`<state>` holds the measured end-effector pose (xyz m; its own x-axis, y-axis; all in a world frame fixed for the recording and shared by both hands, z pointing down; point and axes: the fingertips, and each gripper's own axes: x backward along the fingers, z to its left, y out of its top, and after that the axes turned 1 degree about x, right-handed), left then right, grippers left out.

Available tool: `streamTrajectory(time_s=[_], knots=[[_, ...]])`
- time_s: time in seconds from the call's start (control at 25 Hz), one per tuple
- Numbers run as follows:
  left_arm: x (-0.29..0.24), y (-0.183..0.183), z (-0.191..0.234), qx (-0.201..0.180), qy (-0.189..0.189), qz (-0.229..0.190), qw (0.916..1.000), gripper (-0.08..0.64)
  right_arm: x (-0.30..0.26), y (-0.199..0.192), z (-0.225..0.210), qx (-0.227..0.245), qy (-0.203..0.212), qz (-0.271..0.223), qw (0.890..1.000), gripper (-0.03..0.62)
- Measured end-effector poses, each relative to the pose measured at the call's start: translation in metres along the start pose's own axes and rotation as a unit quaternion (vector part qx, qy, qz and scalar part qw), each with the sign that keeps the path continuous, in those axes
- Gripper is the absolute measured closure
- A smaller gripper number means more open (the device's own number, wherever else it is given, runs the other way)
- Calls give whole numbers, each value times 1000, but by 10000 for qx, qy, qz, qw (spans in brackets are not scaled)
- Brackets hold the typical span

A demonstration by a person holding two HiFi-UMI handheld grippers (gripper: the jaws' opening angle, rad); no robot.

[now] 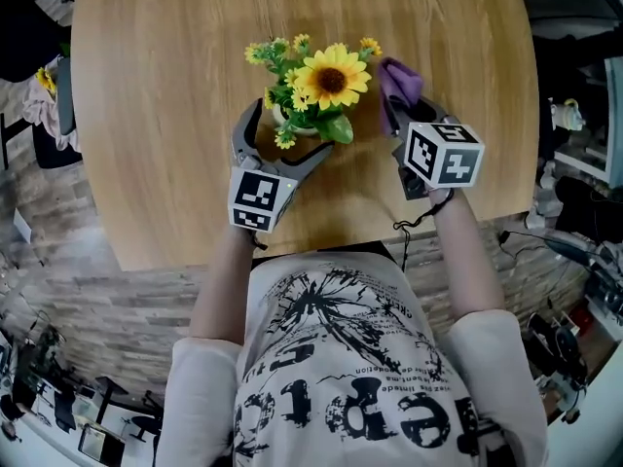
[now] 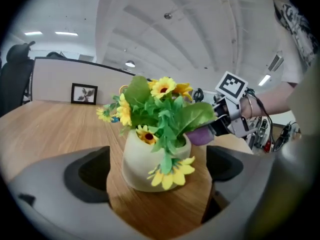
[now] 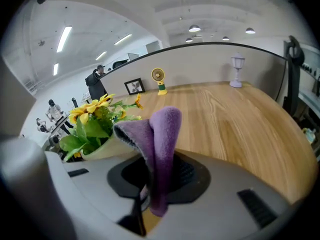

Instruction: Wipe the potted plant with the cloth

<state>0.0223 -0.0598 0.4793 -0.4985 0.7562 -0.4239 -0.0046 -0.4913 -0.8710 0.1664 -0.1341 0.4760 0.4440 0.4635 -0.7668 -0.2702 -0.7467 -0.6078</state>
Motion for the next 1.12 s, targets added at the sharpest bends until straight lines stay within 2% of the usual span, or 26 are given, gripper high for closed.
streamTrajectory(time_s=[0.24, 0.48, 0.64, 0.8, 0.92, 1.12], knots=[[-21, 8, 5, 50, 297, -69, 9995, -29, -16, 9, -7, 232, 252, 75, 9994, 512], [-39, 4, 4, -268, 519, 129, 9982, -26, -23, 10, -5, 375, 485, 194, 9979, 512], [-40, -1, 9, -430, 724, 255, 9961, 30, -26, 6, -2, 488, 585, 276, 9967, 512], [-41, 0, 11, -530, 849, 284, 9946, 41, -27, 5, 0, 560, 657, 319, 9958, 512], [-39, -2, 9, -577, 789, 369, 9945, 37, -28, 3, 2, 558, 659, 343, 9957, 512], [-31, -3, 7, -666, 417, 519, 9956, 40, -27, 2, 7, 534, 581, 351, 9963, 512]])
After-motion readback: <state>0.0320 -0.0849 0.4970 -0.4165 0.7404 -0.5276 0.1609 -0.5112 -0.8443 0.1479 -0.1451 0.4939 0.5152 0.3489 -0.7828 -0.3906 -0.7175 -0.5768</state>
